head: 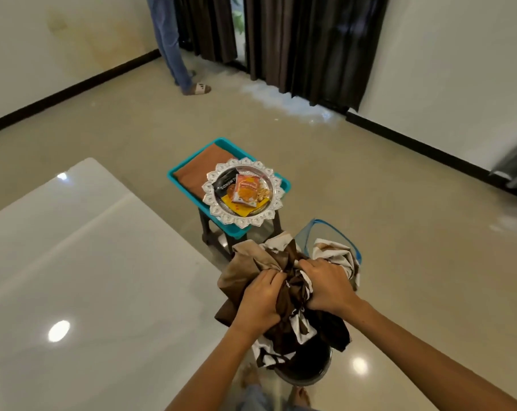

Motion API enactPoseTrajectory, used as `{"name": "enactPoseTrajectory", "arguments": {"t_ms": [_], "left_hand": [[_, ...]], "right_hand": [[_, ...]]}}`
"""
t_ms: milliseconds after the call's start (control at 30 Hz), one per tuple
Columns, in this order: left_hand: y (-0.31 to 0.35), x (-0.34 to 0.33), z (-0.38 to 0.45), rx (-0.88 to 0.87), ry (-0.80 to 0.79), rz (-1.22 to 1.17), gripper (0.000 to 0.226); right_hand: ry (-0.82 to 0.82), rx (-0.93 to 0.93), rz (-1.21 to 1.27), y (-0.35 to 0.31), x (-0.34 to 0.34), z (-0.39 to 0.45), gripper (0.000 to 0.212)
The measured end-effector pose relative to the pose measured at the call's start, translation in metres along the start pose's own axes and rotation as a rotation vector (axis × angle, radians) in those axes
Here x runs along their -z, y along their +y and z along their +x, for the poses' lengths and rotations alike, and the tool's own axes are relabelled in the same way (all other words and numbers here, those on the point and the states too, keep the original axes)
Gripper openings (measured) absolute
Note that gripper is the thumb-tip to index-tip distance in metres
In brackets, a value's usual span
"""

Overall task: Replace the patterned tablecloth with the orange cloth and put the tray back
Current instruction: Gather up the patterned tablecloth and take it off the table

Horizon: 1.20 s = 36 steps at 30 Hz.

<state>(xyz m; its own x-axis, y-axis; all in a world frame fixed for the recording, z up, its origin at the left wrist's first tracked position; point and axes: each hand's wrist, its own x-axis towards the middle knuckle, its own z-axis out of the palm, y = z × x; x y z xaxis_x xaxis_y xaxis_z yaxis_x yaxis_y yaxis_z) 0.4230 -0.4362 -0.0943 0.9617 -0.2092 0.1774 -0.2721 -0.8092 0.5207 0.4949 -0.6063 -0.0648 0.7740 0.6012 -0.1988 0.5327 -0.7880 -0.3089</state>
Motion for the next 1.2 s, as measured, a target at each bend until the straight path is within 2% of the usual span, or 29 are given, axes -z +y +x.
{"name": "enactPoseTrajectory", "arguments": {"t_ms": [200, 367, 600, 800, 933, 1200], "left_hand": [[0.011, -0.046, 0.06, -0.073, -0.115, -0.066, 0.053], [0.013, -0.075, 0.108, -0.11, -0.191, -0.081, 0.062], [0.004, -0.123, 0.182, -0.077, -0.243, -0.158, 0.063], [-0.009, -0.189, 0.238, 0.035, -0.277, -0.252, 0.067], [-0.022, -0.227, 0.265, 0.12, -0.368, -0.244, 0.075], [-0.075, -0.286, 0.266, 0.432, -0.437, -0.221, 0.076]], "right_hand": [[0.044, -0.167, 0.01, 0.063, 0.005, -0.008, 0.059], [0.027, -0.297, -0.001, 0.1, 0.013, 0.0, 0.049], [-0.042, -0.365, -0.072, 0.174, 0.015, 0.045, 0.049], [-0.177, -0.389, -0.187, 0.242, 0.007, 0.089, 0.049], [-0.234, -0.374, -0.226, 0.279, -0.011, 0.116, 0.055], [-0.398, -0.269, -0.244, 0.295, -0.064, 0.171, 0.054]]}}
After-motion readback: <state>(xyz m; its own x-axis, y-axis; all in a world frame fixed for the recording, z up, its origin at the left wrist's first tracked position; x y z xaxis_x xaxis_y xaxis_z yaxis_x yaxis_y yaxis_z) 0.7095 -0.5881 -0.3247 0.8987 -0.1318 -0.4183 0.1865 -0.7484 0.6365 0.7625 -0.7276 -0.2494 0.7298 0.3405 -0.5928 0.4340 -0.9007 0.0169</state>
